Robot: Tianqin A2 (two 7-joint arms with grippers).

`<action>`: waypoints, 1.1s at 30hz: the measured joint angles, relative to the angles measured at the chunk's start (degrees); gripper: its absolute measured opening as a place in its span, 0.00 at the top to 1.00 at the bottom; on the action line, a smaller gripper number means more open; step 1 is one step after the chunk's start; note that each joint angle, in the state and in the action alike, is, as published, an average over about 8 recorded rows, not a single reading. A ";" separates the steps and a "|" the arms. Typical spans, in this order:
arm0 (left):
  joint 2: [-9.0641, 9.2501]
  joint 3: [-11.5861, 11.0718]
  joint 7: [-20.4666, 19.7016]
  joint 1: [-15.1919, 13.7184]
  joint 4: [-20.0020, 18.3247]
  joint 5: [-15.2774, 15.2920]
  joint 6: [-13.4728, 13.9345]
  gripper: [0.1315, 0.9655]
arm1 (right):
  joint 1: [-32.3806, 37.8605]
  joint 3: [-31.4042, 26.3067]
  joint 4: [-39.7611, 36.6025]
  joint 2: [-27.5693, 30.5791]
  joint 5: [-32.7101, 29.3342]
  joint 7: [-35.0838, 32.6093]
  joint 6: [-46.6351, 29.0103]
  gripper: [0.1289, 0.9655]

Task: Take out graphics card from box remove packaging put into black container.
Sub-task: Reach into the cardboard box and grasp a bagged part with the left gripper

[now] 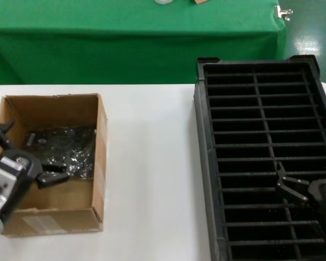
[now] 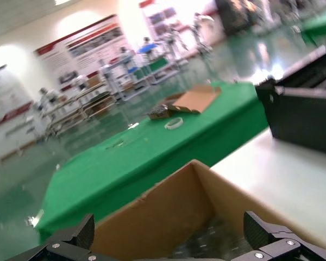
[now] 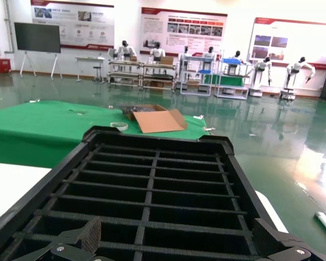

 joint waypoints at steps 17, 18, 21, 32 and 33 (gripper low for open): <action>-3.57 13.32 9.25 -27.69 27.77 24.15 21.44 0.00 | 0.00 0.00 0.00 0.00 0.00 0.00 0.00 0.00; -3.24 14.18 10.90 -28.79 29.44 24.00 22.00 0.00 | 0.00 0.00 0.00 0.00 0.00 0.00 0.00 0.00; -2.27 16.26 15.10 -31.37 33.66 23.58 23.04 0.00 | 0.00 0.00 0.00 0.00 0.00 0.00 0.00 0.00; 3.21 18.52 32.23 -37.59 48.55 18.82 16.86 0.00 | 0.00 0.00 0.00 0.00 0.00 0.01 0.00 0.00; 3.77 18.31 34.20 -37.91 49.67 17.87 16.12 0.00 | 0.00 0.00 0.00 0.00 0.00 0.01 0.00 0.00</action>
